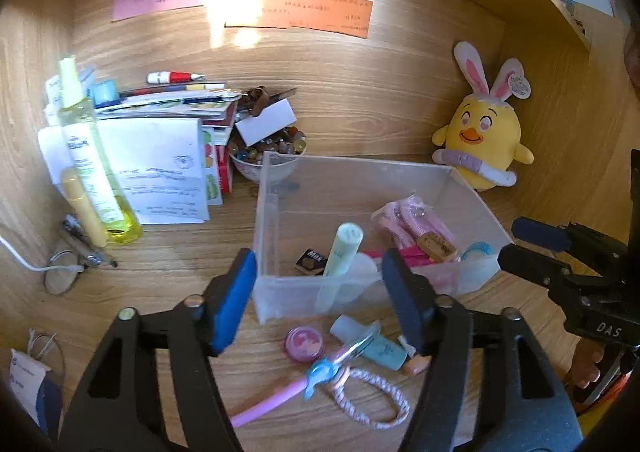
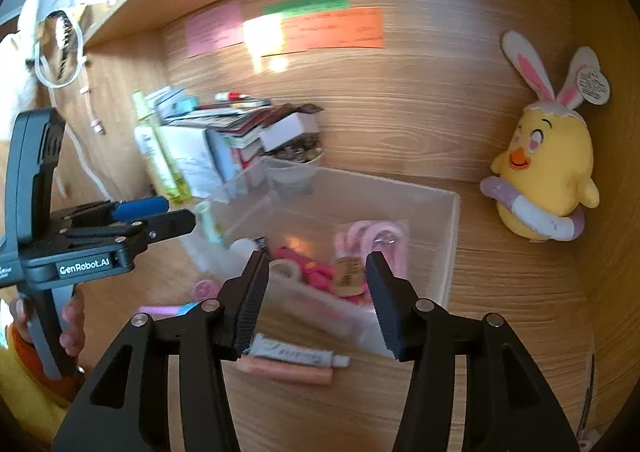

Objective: Organize objects
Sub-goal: 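Drop the green tube and teal cap into the clear box with both tools, then grasp the pink toothbrush with the left tool while the right tool grasps the peach tube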

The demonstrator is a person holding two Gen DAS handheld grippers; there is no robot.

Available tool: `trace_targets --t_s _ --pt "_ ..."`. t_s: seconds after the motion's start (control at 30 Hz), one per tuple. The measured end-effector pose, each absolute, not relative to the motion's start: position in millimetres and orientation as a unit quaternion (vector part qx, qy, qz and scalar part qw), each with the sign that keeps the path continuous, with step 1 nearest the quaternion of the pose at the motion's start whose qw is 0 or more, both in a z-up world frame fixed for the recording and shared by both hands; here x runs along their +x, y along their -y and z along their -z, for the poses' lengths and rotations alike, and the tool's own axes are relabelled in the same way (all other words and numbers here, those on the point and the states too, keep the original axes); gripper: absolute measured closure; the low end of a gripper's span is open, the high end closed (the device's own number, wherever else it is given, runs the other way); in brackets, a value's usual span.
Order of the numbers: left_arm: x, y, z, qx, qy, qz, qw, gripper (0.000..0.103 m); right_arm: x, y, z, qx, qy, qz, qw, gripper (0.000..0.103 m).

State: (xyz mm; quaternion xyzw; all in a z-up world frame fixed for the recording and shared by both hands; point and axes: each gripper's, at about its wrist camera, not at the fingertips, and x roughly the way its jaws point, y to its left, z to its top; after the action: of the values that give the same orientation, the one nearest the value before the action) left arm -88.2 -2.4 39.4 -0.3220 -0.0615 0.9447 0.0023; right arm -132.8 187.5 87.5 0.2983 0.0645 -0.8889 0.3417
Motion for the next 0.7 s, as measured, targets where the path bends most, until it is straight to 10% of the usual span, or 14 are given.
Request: trace_targets --t_s 0.43,0.7 --pt "-70.5 23.1 22.3 -0.419 0.060 -0.906 0.002 0.021 -127.9 -159.4 -20.1 0.386 -0.138 0.838 0.360 0.050" --pt "-74.0 19.8 45.4 -0.455 0.067 -0.887 0.034 0.040 -130.2 -152.7 -2.4 0.419 -0.163 0.814 0.367 0.050"
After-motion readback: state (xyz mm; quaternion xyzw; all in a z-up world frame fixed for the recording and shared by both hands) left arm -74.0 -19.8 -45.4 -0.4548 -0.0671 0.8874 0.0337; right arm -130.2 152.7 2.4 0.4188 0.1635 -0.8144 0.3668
